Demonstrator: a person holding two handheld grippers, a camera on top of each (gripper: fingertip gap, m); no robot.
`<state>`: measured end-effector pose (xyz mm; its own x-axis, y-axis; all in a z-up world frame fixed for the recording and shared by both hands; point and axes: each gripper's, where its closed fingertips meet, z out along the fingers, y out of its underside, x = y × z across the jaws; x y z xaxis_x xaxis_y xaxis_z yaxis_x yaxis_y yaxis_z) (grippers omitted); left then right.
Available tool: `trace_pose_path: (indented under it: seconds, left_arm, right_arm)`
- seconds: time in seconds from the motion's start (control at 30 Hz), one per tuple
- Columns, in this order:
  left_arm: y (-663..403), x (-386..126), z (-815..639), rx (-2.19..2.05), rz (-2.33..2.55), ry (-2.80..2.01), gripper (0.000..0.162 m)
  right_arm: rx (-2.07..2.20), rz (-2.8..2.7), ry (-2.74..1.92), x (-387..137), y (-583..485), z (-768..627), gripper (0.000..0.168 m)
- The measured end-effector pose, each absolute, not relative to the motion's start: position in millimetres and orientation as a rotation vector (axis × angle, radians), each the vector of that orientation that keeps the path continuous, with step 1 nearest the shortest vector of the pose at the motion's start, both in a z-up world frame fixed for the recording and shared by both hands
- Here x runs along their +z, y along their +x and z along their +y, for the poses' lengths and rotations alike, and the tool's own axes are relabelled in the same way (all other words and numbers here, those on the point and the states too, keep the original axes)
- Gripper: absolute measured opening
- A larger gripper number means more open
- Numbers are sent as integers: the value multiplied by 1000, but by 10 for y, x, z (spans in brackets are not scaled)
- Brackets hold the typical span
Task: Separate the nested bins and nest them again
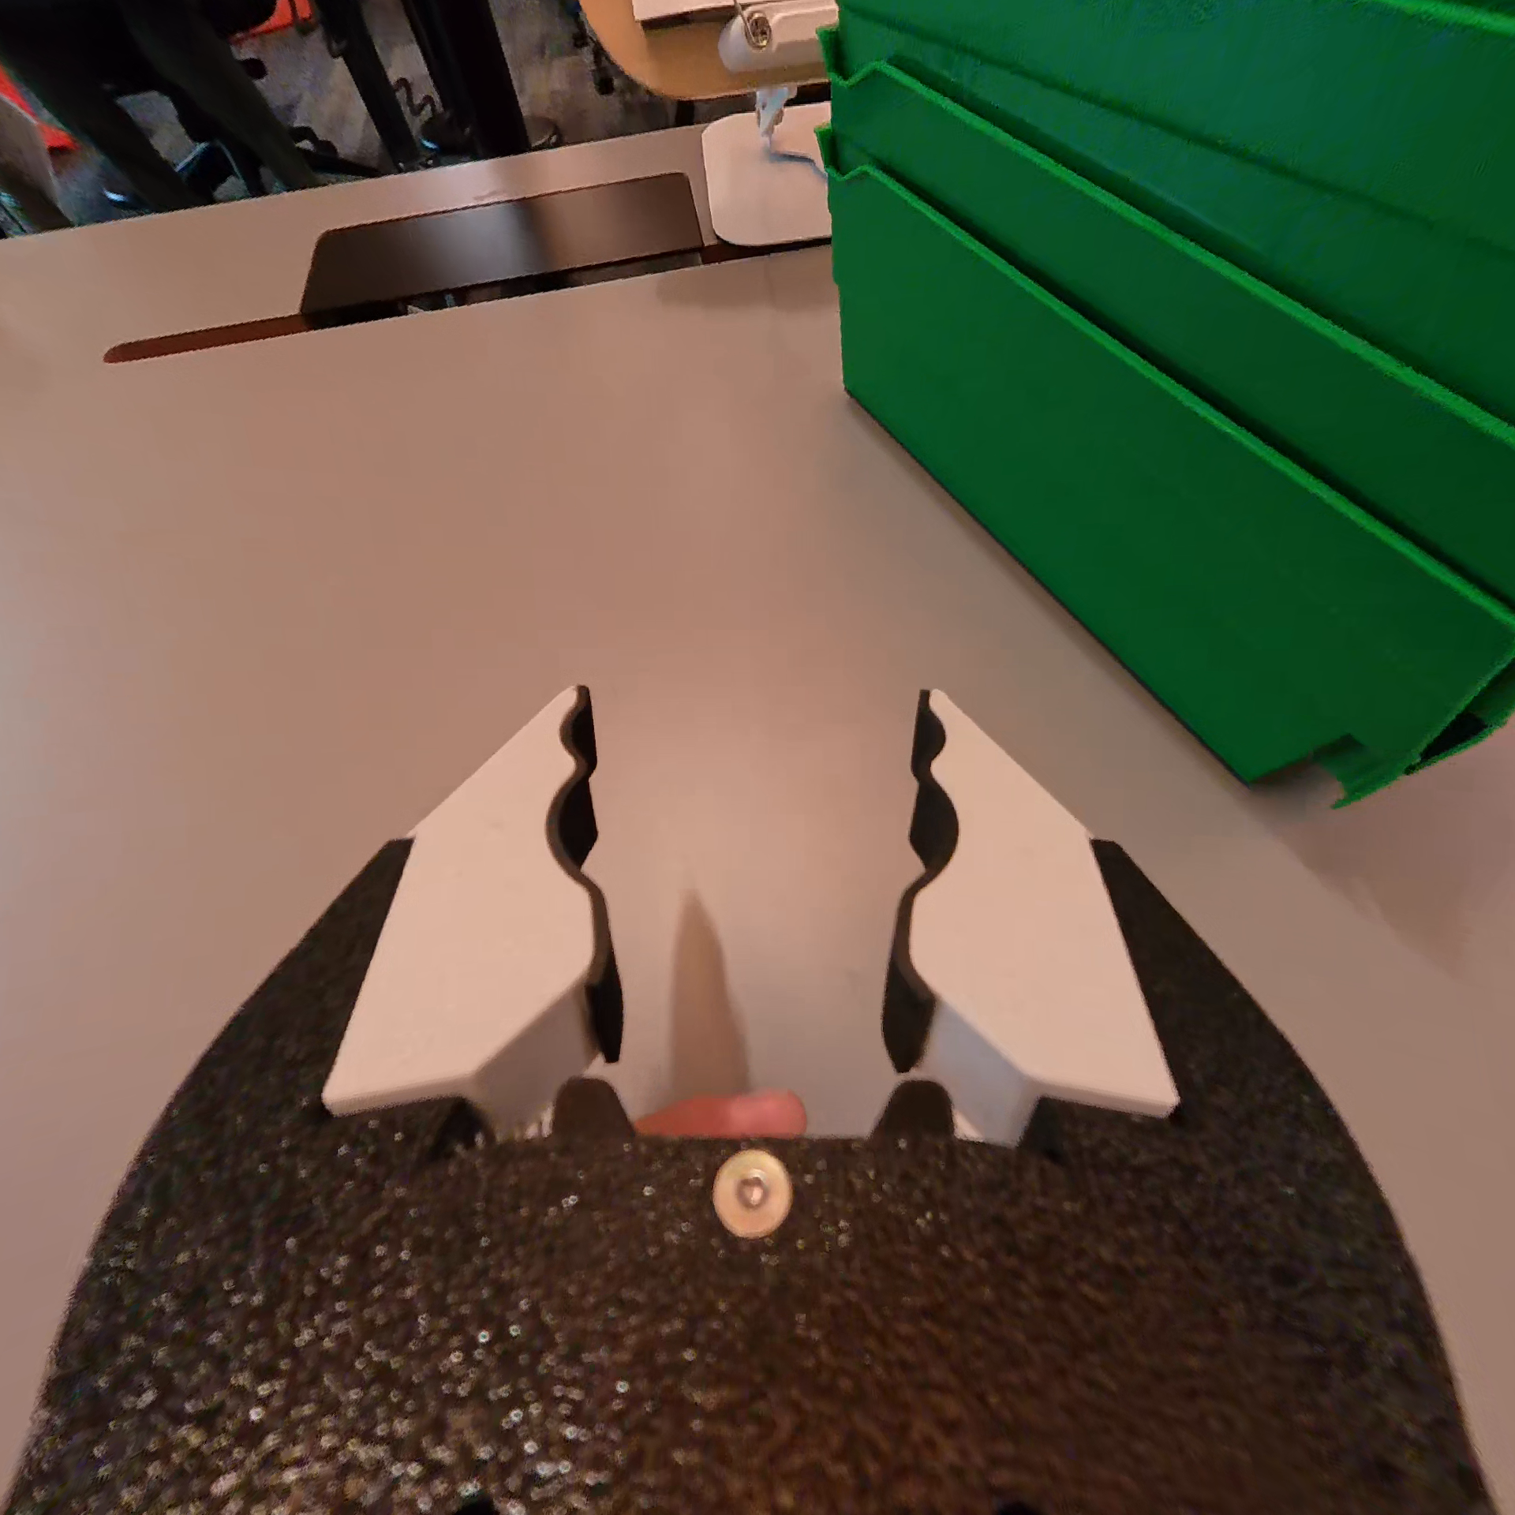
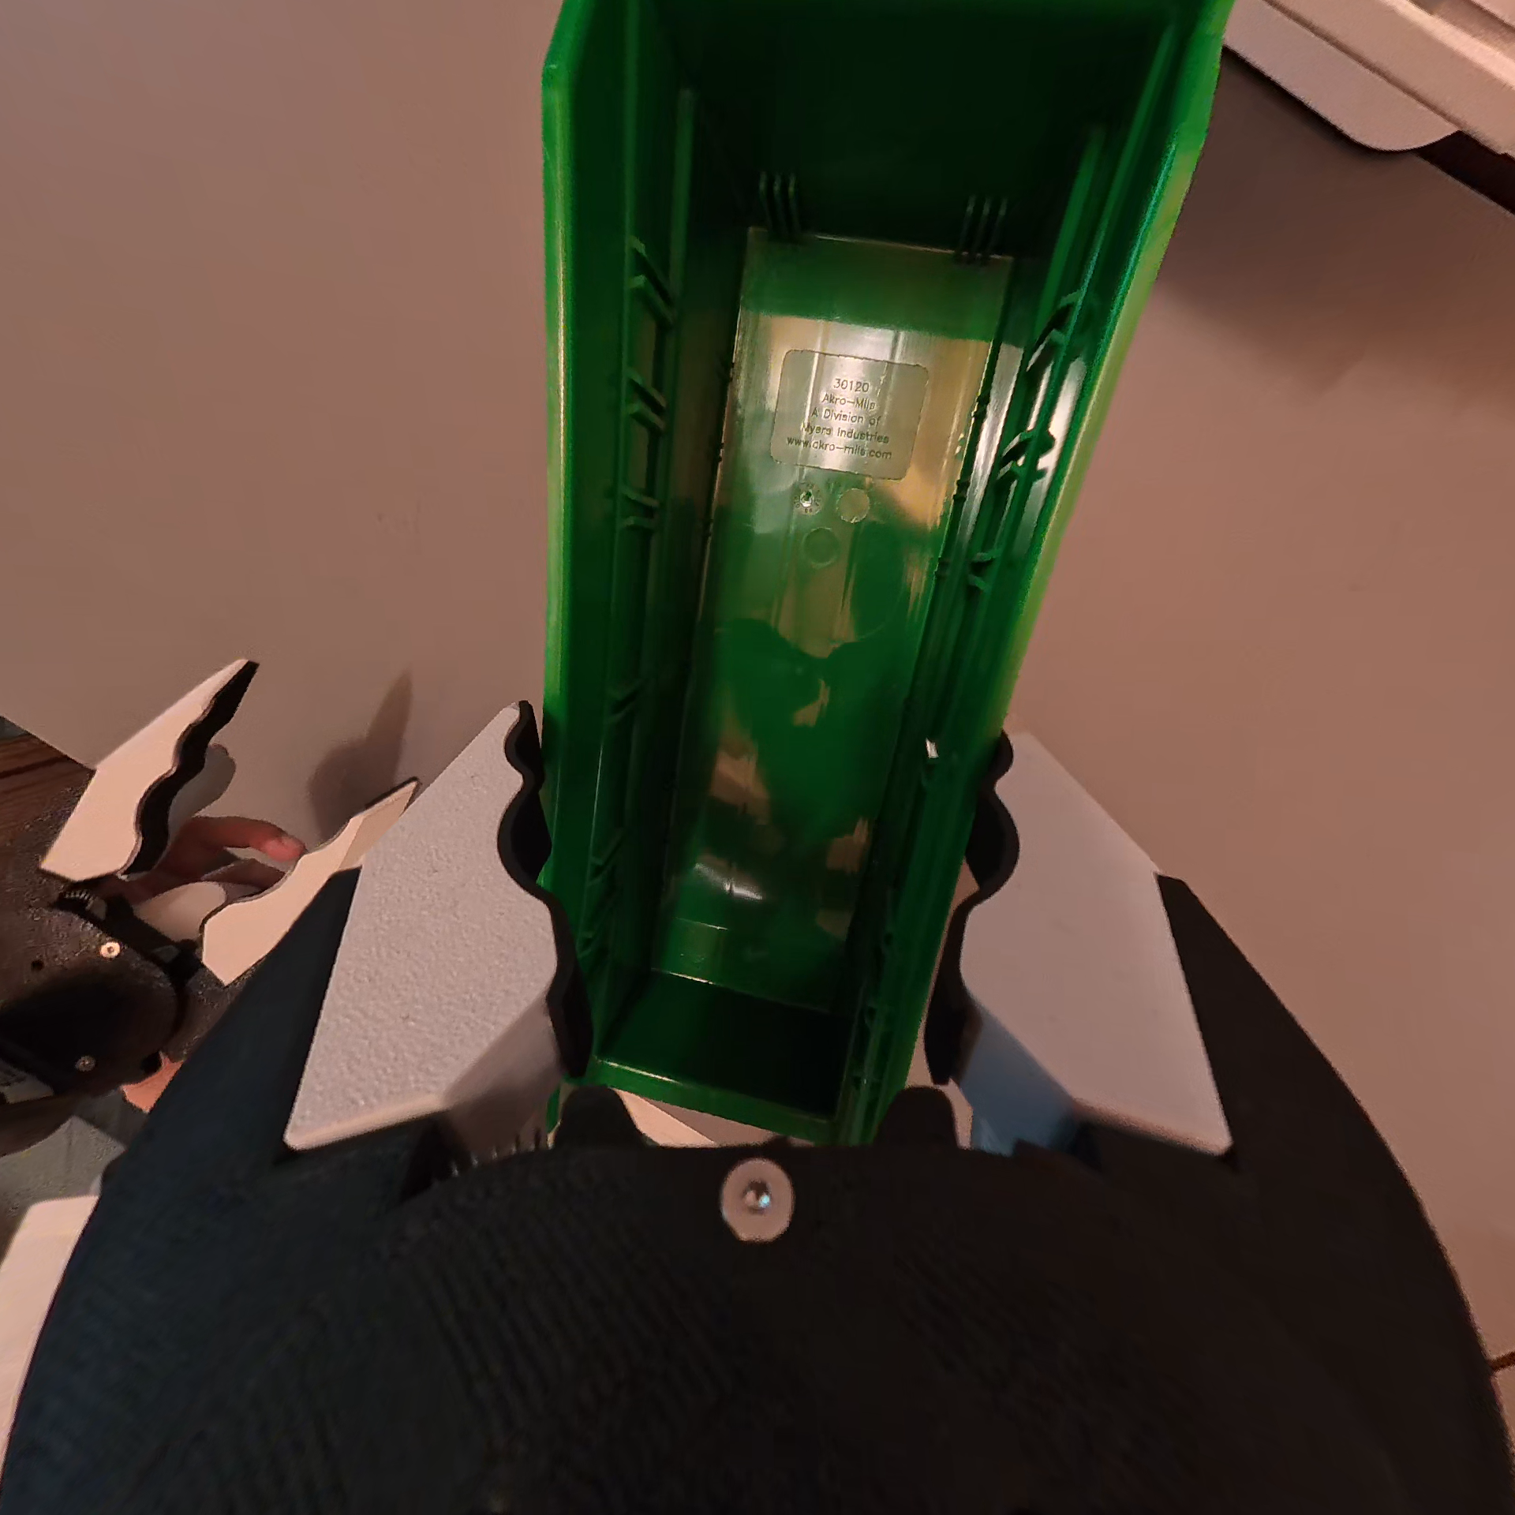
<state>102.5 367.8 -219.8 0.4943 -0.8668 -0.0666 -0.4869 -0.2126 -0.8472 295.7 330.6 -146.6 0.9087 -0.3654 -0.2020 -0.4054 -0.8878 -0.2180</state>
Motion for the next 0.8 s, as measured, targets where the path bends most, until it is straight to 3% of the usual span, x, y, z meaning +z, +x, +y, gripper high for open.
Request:
trace_pose_path:
  seconds: [0.8]
  left_arm:
    - [784,-2082,3454,-450,1083,-1891,77]
  right_arm:
    - [252,537,-2784,-1452,2946,3302,106]
